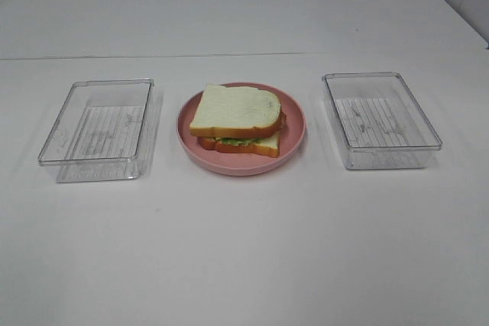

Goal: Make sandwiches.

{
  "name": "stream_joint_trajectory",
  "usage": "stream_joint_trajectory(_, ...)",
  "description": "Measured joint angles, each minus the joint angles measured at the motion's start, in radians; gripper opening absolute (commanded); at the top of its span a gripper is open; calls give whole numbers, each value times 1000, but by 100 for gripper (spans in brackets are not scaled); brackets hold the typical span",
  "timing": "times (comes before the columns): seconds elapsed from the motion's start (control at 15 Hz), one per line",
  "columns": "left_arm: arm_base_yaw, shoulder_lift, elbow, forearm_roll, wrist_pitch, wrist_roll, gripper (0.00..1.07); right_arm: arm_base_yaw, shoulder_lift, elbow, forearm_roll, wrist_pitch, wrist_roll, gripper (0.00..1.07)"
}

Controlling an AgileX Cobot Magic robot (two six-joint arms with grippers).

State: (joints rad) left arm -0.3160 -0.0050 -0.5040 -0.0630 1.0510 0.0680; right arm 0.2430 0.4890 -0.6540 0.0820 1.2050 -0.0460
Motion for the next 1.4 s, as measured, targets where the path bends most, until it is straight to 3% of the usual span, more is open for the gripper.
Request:
stream_joint_trajectory(0.13,0,0,0,0,0,0,76,0,-114,78,-11,-36,-2,80)
stream_joint_trajectory(0.2,0,0,0,-1,0,0,76,0,-264,119,-10,-90,-5,80)
stream_joint_trajectory(0.47,0,0,0,-1,0,0,76,0,-415,145,-10,-129,-11,80)
stream_joint_trajectory(1.27,4,0,0,-1,0,0,76,-1,-437,147,-10,-131,-11,80)
stream_joint_trajectory(1.4,99,0,0,-2,0,0,76,-113,-438,147,-7,-131,-11,80)
